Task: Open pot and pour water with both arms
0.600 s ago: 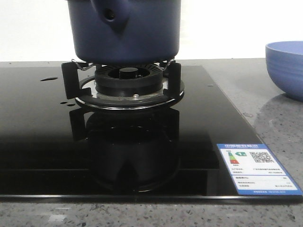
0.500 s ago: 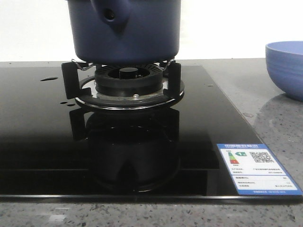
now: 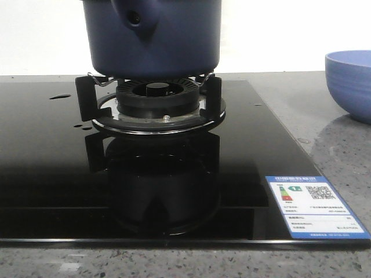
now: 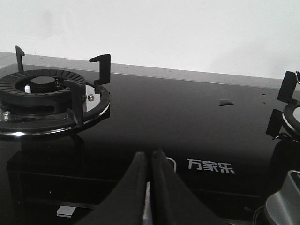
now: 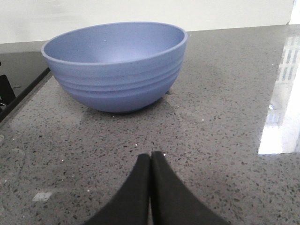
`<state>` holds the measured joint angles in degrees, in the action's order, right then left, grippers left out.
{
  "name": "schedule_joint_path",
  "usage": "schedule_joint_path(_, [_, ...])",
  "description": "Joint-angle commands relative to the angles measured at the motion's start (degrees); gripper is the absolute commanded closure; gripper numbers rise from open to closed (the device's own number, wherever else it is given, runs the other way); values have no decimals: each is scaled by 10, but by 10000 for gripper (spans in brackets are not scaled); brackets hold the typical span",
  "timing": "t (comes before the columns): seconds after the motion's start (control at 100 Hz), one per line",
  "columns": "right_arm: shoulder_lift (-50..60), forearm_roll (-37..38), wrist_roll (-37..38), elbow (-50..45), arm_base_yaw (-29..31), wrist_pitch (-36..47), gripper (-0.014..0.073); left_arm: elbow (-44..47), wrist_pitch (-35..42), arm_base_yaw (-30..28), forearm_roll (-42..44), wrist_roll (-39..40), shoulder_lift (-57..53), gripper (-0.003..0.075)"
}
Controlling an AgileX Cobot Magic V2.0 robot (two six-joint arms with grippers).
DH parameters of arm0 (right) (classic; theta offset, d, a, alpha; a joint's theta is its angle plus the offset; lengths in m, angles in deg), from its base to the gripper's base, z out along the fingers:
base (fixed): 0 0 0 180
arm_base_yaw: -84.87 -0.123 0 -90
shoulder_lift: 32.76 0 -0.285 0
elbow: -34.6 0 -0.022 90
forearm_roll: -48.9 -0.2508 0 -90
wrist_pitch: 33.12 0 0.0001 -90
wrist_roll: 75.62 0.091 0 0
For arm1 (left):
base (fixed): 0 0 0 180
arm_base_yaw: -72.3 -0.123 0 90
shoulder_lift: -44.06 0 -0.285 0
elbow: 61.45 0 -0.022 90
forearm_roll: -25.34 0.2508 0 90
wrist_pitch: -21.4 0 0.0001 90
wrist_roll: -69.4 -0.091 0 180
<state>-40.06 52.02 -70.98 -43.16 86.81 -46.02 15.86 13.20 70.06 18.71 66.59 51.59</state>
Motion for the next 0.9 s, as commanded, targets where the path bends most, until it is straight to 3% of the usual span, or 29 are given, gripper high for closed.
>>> schedule_joint_path(0.0, [11,7,0,-15,3,40,650,19,41,-1,-5,6,-15,739])
schedule_joint_path(0.36, [11,3,0,-15,3,87,650,19,42,-1,-5,6,-15,739])
schedule_joint_path(0.6, [11,-101,0,-15,3,119,650,19,73,-1,-33,6,-15,739])
schedule_joint_path(0.89, [11,-294,0,-15,3,135,650,19,76,-1,-274,6,-15,739])
